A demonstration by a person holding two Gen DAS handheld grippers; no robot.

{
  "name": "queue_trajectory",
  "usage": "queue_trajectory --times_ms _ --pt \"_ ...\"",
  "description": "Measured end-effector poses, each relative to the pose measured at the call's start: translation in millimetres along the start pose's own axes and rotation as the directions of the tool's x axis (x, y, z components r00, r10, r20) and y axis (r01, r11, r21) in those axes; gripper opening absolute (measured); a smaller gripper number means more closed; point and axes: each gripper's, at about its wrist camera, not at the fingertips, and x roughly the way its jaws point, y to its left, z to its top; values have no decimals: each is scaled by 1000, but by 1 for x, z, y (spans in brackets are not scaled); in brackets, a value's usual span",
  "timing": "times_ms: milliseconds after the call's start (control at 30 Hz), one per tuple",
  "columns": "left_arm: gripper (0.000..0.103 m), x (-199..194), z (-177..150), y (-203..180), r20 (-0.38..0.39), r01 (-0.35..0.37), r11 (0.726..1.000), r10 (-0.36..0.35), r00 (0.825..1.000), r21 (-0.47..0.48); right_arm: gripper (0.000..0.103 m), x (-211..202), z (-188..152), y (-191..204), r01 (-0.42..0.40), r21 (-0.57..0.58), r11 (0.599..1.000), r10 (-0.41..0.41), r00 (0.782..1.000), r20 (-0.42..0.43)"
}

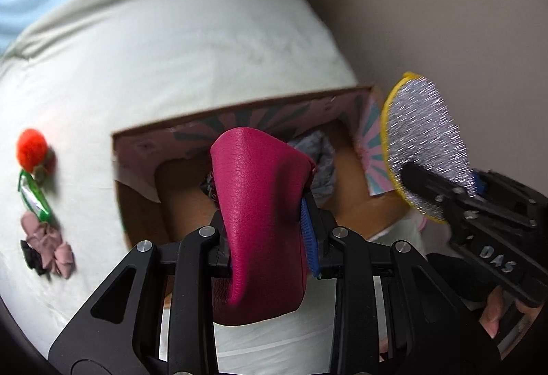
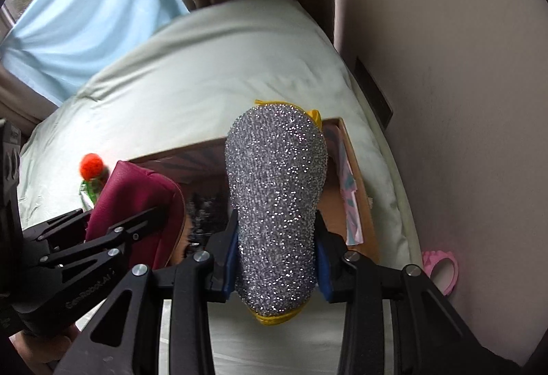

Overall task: Organize soft objects
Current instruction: 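Carry the pink pouch and silver sponge over the box with both tools, then open both tools to drop the pouch and sponge into the box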

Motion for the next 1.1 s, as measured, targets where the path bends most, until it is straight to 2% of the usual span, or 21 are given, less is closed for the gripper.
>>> queue_trajectory --times_ms 133,267,400,433,467,500,533,600,633,833,1100 --pt "26 37 5 5 -88 -30 999 28 996 -22 34 26 9 -15 2 14 1000 -1 998 -64" --pt "26 62 8 3 -145 -66 998 66 987 6 35 44 15 -18 -9 9 1000 10 993 -116" --pt "26 75 6 1 -206 -86 996 89 974 20 43 61 23 -28 -20 47 999 27 987 -158" --pt "30 76 5 0 -216 -87 996 90 972 22 53 64 24 -29 -34 59 998 44 985 -169" --pt "36 76 4 0 -217 -83 996 88 972 31 60 68 26 -32 -53 73 996 65 981 -180" --pt "66 74 2 -3 -217 -83 995 91 972 48 77 70 27 -33 -68 86 994 83 980 -182" --pt "103 72 1 -5 -215 -91 994 104 971 66 92 72 28 -35 -78 102 992 96 979 -179" --pt "103 65 -3 -8 -179 -112 989 128 975 97 100 76 28 -34 -105 113 988 123 978 -171" --pt "103 66 -5 -9 -186 -109 989 127 974 104 102 78 28 -33 -108 108 988 126 976 -176" --pt "103 66 -3 -5 -195 -91 994 102 975 64 102 81 24 -28 -98 76 992 111 976 -190" --pt "103 32 -2 -5 -146 -86 995 93 985 52 102 61 21 -24 -103 62 993 111 983 -148"
